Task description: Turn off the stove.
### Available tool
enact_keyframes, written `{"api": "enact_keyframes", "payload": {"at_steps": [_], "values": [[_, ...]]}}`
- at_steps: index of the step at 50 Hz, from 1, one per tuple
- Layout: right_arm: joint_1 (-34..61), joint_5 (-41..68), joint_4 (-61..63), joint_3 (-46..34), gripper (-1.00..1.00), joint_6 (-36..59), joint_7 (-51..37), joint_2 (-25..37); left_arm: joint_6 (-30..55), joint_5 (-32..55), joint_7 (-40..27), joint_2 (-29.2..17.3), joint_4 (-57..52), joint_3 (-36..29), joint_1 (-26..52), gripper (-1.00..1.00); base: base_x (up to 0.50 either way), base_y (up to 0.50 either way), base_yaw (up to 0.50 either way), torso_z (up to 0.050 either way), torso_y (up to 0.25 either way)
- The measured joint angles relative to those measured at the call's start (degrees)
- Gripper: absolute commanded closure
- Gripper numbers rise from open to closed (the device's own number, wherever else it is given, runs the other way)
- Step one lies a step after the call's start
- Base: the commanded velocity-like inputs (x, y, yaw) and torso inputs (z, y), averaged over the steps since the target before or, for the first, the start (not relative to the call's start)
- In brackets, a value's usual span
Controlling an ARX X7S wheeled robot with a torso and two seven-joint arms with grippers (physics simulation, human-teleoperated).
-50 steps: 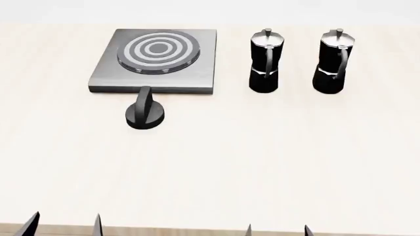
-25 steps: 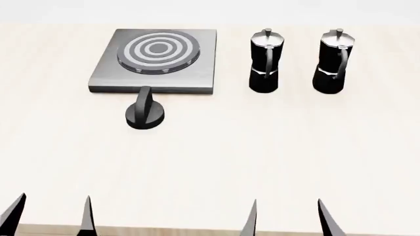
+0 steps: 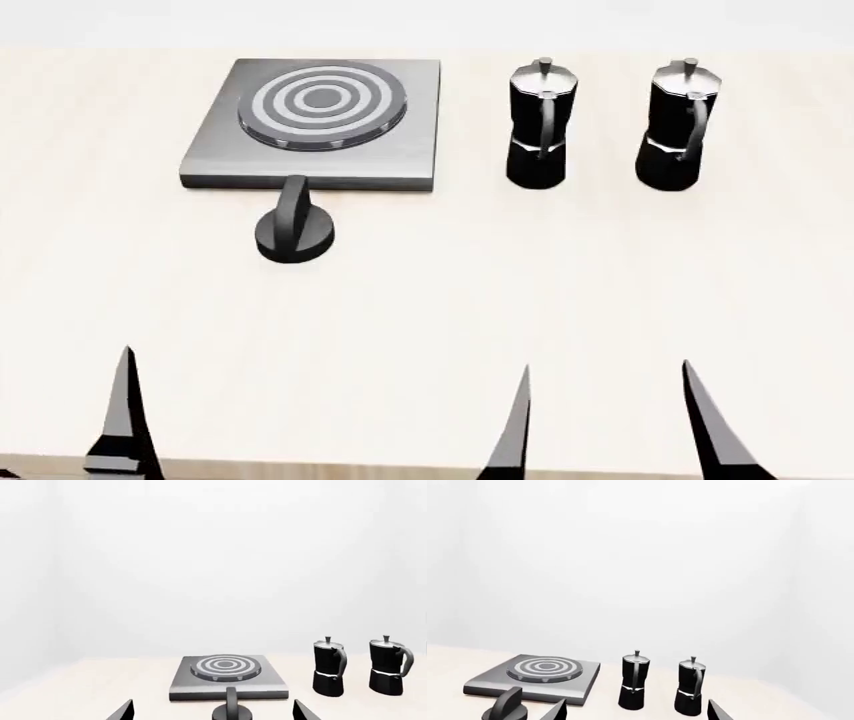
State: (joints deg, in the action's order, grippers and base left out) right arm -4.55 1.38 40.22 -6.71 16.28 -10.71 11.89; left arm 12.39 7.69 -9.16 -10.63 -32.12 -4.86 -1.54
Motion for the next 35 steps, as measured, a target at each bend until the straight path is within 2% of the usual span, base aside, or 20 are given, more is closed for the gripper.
{"api": "enact_keyframes", "payload": {"at_steps": [35], "values": [[-1.0, -1.6, 2.7, -1.1, -1.00, -0.5, -2.3, 1.8, -0.8, 2.4, -1.9, -1.3, -3.8, 0.7, -0.3, -1.00, 0.14, 0.00, 0.00, 0.000, 0.000]]}}
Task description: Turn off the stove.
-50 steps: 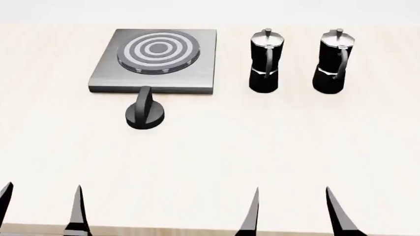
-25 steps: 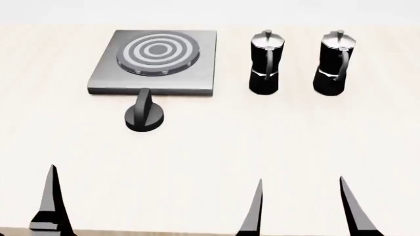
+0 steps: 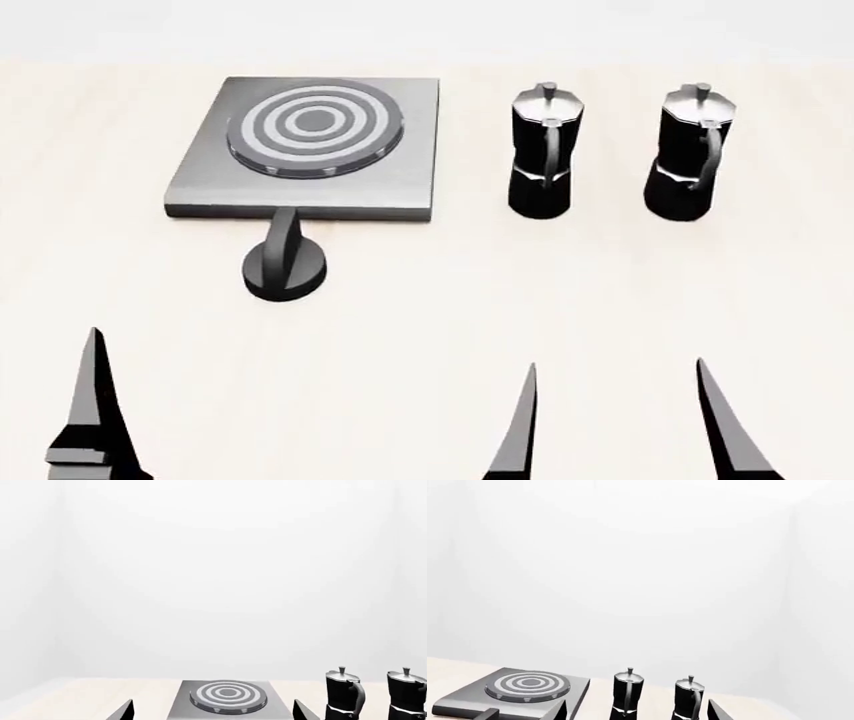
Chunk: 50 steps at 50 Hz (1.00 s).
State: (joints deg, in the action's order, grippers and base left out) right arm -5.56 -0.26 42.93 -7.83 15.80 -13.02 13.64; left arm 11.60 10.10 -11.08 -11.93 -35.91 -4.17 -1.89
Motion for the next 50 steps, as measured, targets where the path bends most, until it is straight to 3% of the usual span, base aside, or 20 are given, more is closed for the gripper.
{"api": "enact_keyframes", "payload": {"at_steps": [50], "values": [[0.1, 1.7, 0.5, -1.1, -1.00, 0.2, -1.9, 2.1, 0.2, 1.5, -2.2, -1.7, -0.1, -0.9, 0.4, -1.00, 0.17, 0.00, 0.00, 0.000, 0.000]]}}
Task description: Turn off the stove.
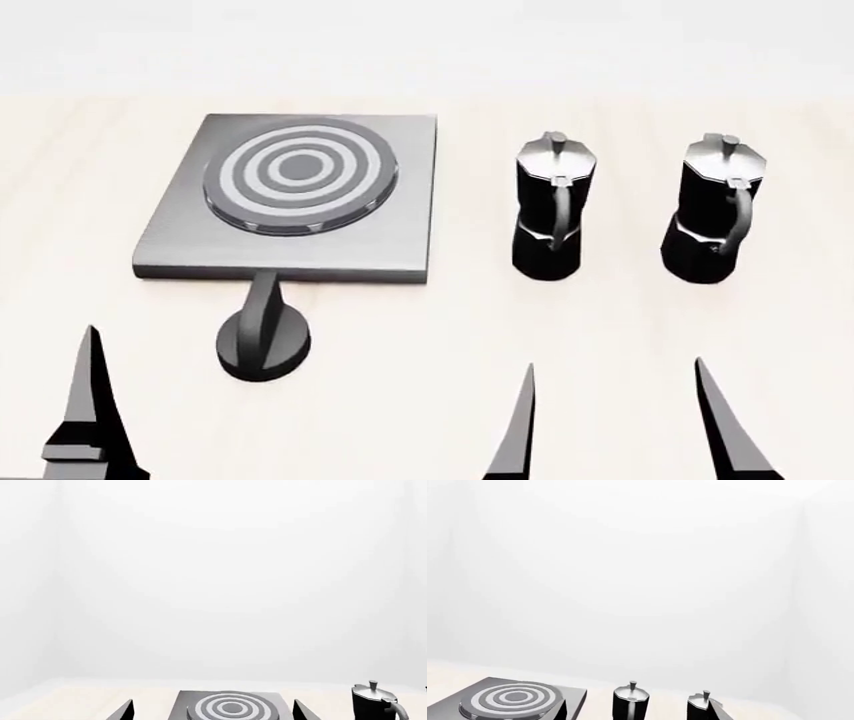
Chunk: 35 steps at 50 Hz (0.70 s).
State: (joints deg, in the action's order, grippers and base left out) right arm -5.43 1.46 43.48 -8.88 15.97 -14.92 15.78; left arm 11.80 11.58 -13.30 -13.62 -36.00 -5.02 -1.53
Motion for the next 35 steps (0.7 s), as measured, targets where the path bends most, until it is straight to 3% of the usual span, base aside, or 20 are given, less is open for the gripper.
{"api": "enact_keyframes", "payload": {"at_steps": [35], "values": [[0.3, 0.8, 0.0, -0.9, -1.00, 0.1, -1.5, 1.4, -0.2, 0.9, -1.6, -1.3, 0.1, -0.8, 0.1, -1.00, 0.17, 0.00, 0.00, 0.000, 0.000]]}}
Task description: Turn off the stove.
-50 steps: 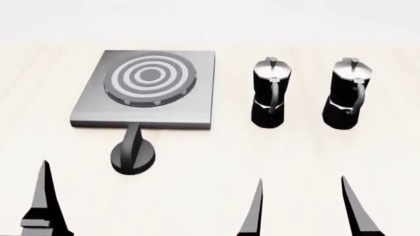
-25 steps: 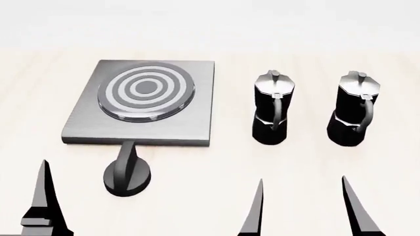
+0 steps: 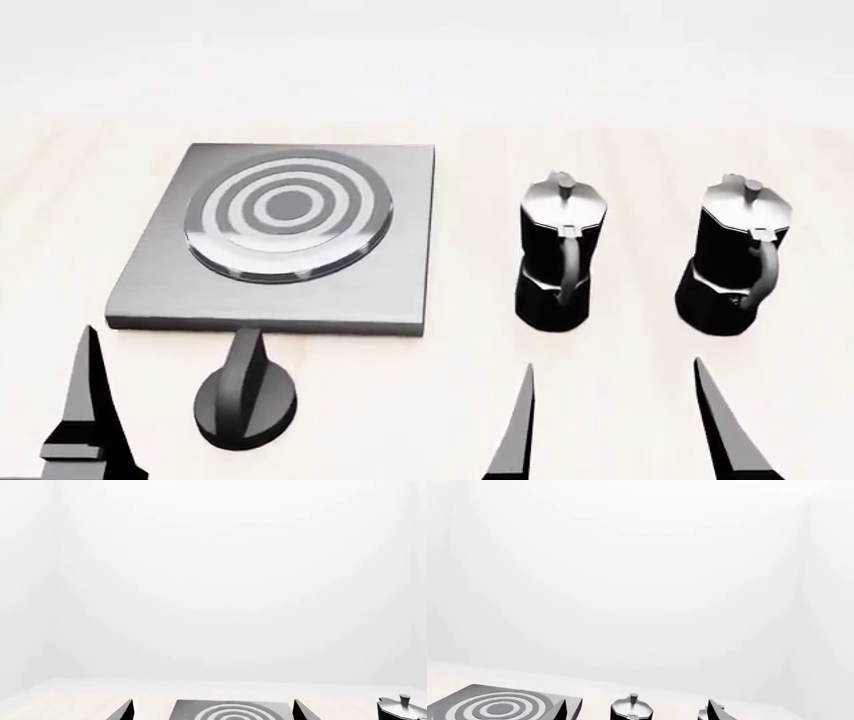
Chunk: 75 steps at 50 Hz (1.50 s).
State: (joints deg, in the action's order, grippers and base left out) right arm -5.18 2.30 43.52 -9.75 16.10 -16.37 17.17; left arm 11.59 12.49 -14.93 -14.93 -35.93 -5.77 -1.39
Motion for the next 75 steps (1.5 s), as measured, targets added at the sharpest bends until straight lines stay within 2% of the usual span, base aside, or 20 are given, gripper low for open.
{"api": "enact_keyframes", "payload": {"at_steps": [18, 38, 75], "values": [[0.0, 0.3, -0.1, -0.4, -1.00, -0.3, -0.6, 0.7, -0.4, 0.4, -1.0, -0.8, 0.1, -0.6, -0.1, -1.00, 0.16, 0.00, 0.00, 0.000, 0.001], [0.2, 0.4, -0.8, -1.5, -1.00, -0.7, -0.7, 1.5, -1.2, 0.4, -1.8, -1.6, 0.6, -1.3, -0.1, -1.00, 0.00, 0.00, 0.00, 0.000, 0.000], [0.3, 1.0, -0.9, -2.1, -1.00, -1.1, -1.6, 2.5, -1.5, 1.0, -3.2, -2.8, 0.7, -2.3, 0.0, -1.00, 0.00, 0.00, 0.00, 0.000, -0.134]]}}
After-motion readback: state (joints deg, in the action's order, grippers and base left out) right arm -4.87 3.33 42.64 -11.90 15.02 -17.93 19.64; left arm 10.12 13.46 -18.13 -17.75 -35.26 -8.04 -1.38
